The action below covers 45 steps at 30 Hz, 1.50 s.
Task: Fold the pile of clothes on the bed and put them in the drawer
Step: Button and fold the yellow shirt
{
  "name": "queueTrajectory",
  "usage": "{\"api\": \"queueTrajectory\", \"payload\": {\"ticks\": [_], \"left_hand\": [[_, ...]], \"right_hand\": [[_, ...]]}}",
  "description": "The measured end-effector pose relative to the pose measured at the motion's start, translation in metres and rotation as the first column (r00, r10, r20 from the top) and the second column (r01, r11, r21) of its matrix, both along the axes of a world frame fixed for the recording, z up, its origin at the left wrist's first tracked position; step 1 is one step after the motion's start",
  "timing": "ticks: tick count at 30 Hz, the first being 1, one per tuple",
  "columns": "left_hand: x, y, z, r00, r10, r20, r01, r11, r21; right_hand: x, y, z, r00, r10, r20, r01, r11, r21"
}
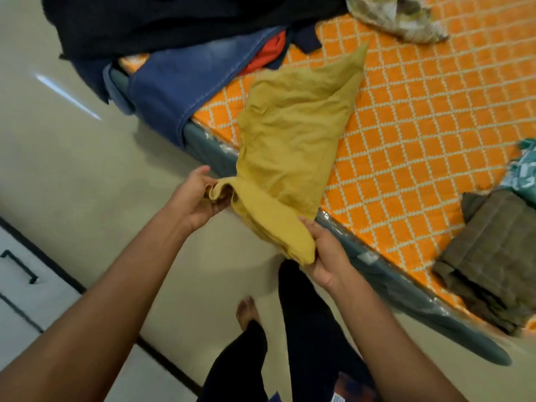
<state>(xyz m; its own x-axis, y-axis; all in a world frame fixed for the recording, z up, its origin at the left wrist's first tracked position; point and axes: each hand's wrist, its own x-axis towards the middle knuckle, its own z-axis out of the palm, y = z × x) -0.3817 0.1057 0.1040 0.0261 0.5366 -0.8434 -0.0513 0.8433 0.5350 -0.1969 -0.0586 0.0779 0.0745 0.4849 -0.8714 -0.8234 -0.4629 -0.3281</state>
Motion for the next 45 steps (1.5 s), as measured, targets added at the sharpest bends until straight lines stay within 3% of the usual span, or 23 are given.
{"api": "queueTrajectory", "payload": {"ticks": [4, 7, 11, 13, 14, 16, 17, 18, 19, 20, 21, 23, 24, 25, 27, 30, 32, 34, 37, 40, 42, 44, 45], "left_hand": [[0.091, 0.086, 0.014, 0.998, 0.024, 0.055, -0.027, 0.998, 0.056], [0.159, 0.149, 0.012, 0.996, -0.004, 0.084, -0.001, 0.998, 0.058], [0.235, 0.220, -0.006, 0.980, -0.196, -0.041, 0.200, 0.970, 0.139], [0.264, 0.244, -0.022, 0.945, -0.279, -0.170, 0.305, 0.940, 0.152], [0.273, 0.251, -0.032, 0.895, -0.317, -0.314, 0.383, 0.907, 0.173], [0.278, 0.247, -0.055, 0.639, -0.348, -0.686, 0.634, 0.743, 0.215], [0.273, 0.236, -0.066, 0.502, -0.321, -0.803, 0.758, 0.610, 0.230], [0.268, 0.222, -0.073, 0.413, -0.280, -0.867, 0.851, 0.457, 0.258], [0.262, 0.205, -0.077, 0.361, -0.246, -0.899, 0.911, 0.299, 0.284], [0.256, 0.191, -0.085, 0.315, -0.222, -0.923, 0.946, 0.148, 0.288], [0.250, 0.179, -0.092, 0.254, -0.199, -0.946, 0.967, 0.024, 0.255], [0.238, 0.163, -0.107, 0.096, -0.240, -0.966, 0.985, -0.117, 0.127], [0.231, 0.158, -0.116, 0.006, -0.283, -0.959, 0.987, -0.152, 0.051], [0.222, 0.157, -0.126, -0.076, -0.333, -0.940, 0.986, -0.163, -0.022], [0.207, 0.166, -0.145, -0.143, -0.395, -0.908, 0.987, -0.122, -0.103], [0.196, 0.193, -0.161, -0.150, -0.444, -0.883, 0.987, -0.009, -0.163], [0.197, 0.211, -0.159, -0.123, -0.425, -0.897, 0.987, 0.042, -0.155], [0.202, 0.221, -0.153, -0.081, -0.291, -0.953, 0.995, 0.024, -0.092], [0.209, 0.231, -0.144, 0.062, -0.171, -0.983, 0.995, 0.086, 0.048], [0.221, 0.264, -0.144, 0.259, -0.347, -0.902, 0.953, 0.243, 0.180], [0.233, 0.291, -0.144, 0.338, -0.443, -0.831, 0.926, 0.315, 0.209], [0.246, 0.308, -0.141, 0.315, -0.466, -0.827, 0.933, 0.311, 0.180], [0.251, 0.313, -0.140, 0.252, -0.461, -0.851, 0.957, 0.251, 0.147]], "right_hand": [[0.083, 0.107, 0.014, 0.982, -0.185, -0.034, 0.188, 0.971, 0.148], [0.153, 0.184, 0.005, 0.944, -0.323, 0.073, 0.310, 0.939, 0.146], [0.227, 0.254, -0.027, 0.860, -0.510, 0.031, 0.502, 0.854, 0.137], [0.254, 0.272, -0.039, 0.870, -0.494, 0.003, 0.488, 0.860, 0.152], [0.262, 0.279, -0.043, 0.909, -0.416, 0.044, 0.405, 0.902, 0.149], [0.266, 0.283, -0.049, 0.939, -0.177, 0.294, 0.149, 0.982, 0.114], [0.264, 0.281, -0.053, 0.863, -0.071, 0.500, 0.037, 0.996, 0.077], [0.262, 0.277, -0.057, 0.692, 0.006, 0.722, -0.044, 0.998, 0.034], [0.257, 0.270, -0.059, 0.449, 0.054, 0.892, -0.104, 0.995, -0.008], [0.247, 0.262, -0.057, 0.233, 0.056, 0.971, -0.160, 0.987, -0.018], [0.231, 0.254, -0.052, 0.094, 0.031, 0.995, -0.223, 0.975, -0.010], [0.191, 0.240, -0.052, -0.064, 0.018, 0.998, -0.427, 0.903, -0.044], [0.166, 0.233, -0.055, -0.135, 0.098, 0.986, -0.523, 0.838, -0.155], [0.145, 0.225, -0.060, -0.218, 0.222, 0.950, -0.575, 0.757, -0.309], [0.129, 0.209, -0.085, -0.342, 0.433, 0.834, -0.557, 0.621, -0.551], [0.148, 0.179, -0.122, -0.255, 0.657, 0.709, -0.468, 0.558, -0.685], [0.156, 0.172, -0.128, -0.193, 0.692, 0.696, -0.412, 0.586, -0.697], [0.154, 0.178, -0.120, -0.198, 0.640, 0.742, -0.319, 0.674, -0.667], [0.157, 0.204, -0.111, -0.222, 0.511, 0.831, -0.205, 0.808, -0.552], [0.179, 0.242, -0.113, -0.250, 0.394, 0.884, -0.172, 0.881, -0.441], [0.195, 0.269, -0.115, -0.251, 0.406, 0.879, -0.155, 0.879, -0.451], [0.203, 0.291, -0.116, -0.236, 0.462, 0.855, -0.147, 0.852, -0.502], [0.203, 0.299, -0.117, -0.237, 0.481, 0.844, -0.144, 0.842, -0.521]]}}
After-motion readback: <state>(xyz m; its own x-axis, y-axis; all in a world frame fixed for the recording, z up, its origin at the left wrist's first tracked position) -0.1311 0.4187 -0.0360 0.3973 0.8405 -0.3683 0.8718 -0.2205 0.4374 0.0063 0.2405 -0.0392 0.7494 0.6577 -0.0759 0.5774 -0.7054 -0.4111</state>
